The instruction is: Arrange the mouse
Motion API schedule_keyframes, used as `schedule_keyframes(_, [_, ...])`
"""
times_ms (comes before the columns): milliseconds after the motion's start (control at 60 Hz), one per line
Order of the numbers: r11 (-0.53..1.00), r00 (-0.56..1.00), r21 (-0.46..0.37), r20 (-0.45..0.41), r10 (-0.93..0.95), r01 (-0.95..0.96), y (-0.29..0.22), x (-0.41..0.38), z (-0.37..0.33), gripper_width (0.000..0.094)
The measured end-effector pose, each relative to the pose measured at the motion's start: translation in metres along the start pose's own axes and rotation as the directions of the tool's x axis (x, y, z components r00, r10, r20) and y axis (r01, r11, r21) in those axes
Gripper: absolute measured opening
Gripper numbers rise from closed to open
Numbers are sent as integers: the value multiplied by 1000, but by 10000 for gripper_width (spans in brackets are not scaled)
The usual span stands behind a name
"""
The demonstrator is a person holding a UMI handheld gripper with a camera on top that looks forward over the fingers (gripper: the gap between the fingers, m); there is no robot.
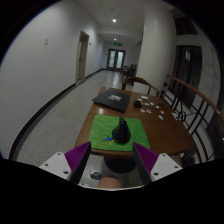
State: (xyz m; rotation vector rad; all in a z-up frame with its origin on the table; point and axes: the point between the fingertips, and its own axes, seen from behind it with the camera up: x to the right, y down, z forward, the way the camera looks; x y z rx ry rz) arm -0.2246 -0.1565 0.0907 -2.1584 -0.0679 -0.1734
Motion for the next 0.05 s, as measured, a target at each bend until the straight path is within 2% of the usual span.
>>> schedule_keyframes(50, [1000, 1000, -3, 1, -1, 1, 5, -2, -6, 846])
